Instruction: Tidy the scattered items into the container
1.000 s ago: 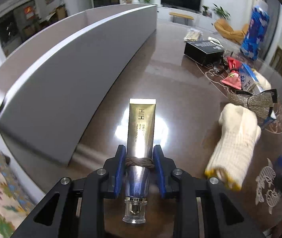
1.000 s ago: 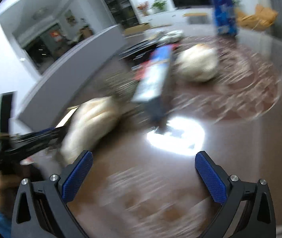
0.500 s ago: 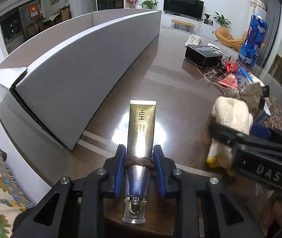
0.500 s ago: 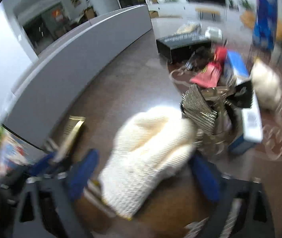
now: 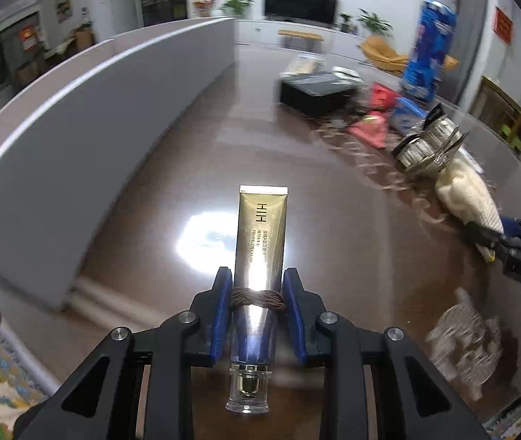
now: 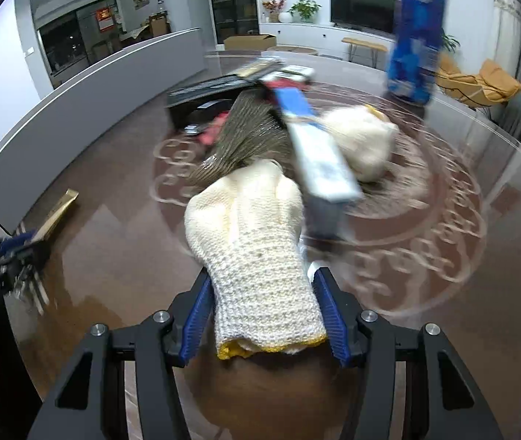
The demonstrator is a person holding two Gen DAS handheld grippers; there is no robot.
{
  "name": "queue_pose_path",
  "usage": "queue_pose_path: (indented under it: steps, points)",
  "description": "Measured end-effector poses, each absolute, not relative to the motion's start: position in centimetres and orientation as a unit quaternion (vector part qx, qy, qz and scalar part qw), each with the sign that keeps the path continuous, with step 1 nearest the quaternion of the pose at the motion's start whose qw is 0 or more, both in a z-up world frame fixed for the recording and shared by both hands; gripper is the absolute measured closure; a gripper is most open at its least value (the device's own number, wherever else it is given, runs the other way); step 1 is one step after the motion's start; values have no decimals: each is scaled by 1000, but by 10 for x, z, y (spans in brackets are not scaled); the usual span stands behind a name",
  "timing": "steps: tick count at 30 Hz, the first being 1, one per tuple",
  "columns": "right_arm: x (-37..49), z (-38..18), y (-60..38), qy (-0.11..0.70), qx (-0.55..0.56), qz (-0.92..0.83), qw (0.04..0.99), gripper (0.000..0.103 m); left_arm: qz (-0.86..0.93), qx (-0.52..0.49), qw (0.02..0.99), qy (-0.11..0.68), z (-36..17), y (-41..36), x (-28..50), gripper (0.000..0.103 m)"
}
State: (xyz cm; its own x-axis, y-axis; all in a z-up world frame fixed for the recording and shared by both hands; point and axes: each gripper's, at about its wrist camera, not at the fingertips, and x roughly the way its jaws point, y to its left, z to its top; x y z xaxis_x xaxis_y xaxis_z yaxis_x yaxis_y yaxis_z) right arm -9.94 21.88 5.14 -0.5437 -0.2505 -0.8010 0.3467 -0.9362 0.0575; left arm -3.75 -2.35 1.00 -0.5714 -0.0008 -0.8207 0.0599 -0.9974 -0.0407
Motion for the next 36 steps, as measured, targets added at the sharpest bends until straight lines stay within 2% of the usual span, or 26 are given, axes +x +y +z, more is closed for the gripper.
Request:
queue_pose_path:
  steps: [4,6,7,8,9,10,11,13,18,22,30,36]
  points:
    - [-93,50,243,45,441,-879,177,44,-883,469,-13,30,10,3,-66,74]
    - [-91,49,247,50,442,-878,175,34,-882,470,-18,31,11,6,-75,73]
    - [-95,47,247,55,442,-878,172,23,-881,471,-22,28,11,6,-79,73]
    - [-96,44,246,60,441,-880,169,16,-881,471,-25,25,12,5,-80,71]
    - [-96,43,245,67,440,-880,165,16,-881,472,-29,21,12,5,-82,69]
    - [-96,42,241,70,440,-880,164,16,-881,473,-32,15,12,4,-83,60]
    - [-97,42,240,70,440,-880,163,16,-880,474,-29,4,11,4,-84,45]
    - [-94,43,241,66,441,-881,161,15,-879,476,-14,-13,6,4,-87,28]
    - [-84,43,239,66,444,-881,150,9,-880,474,-6,-8,1,2,-91,15]
    - [-85,42,238,72,446,-880,148,8,-880,474,7,-3,-2,0,-93,0]
    - [-84,41,237,73,447,-878,151,6,-884,467,10,0,-3,-2,-92,0]
    - [-86,39,235,77,453,-875,153,0,-885,466,8,1,-3,-2,-91,0]
